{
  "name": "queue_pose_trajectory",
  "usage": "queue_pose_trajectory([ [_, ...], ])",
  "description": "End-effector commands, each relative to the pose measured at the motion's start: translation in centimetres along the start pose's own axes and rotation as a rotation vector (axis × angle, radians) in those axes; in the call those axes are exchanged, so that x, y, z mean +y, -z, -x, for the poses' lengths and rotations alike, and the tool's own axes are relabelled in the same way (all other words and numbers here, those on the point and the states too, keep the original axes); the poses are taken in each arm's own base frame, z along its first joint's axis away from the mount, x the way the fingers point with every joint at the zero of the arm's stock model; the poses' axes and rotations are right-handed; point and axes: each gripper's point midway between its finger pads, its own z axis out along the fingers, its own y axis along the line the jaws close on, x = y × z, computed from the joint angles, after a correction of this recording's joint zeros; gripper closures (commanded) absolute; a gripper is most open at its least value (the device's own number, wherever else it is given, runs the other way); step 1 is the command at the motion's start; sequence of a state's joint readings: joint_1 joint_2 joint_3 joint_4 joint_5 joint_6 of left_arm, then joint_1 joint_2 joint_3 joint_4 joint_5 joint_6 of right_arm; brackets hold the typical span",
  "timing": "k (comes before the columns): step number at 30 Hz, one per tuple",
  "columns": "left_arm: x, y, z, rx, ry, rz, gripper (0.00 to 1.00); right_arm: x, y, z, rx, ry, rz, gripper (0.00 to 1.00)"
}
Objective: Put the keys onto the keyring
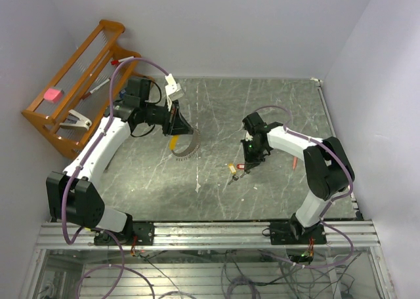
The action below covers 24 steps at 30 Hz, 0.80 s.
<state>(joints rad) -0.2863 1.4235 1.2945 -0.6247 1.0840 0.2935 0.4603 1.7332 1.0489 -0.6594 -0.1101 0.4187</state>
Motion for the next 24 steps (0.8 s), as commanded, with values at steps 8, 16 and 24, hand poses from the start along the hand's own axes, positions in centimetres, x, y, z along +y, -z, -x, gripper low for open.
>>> queue_pose_trajectory([
  [8, 0.4, 0.2, 0.4, -0.020, 0.000, 0.000, 0.93, 0.0, 1.7, 1.3, -0.067, 0.017, -0.018, 1.00],
  [16, 0.1, 0.0, 0.5, -0.026, 0.009, -0.030, 0.93, 2.7, 5.7, 3.7, -0.200, 0.134, 0.115, 1.00],
  [24, -1.8, 0.0, 1.5, -0.051, 0.038, -0.164, 0.93, 7.0, 13.5, 6.2, -0.413, 0.382, 0.329, 1.00],
])
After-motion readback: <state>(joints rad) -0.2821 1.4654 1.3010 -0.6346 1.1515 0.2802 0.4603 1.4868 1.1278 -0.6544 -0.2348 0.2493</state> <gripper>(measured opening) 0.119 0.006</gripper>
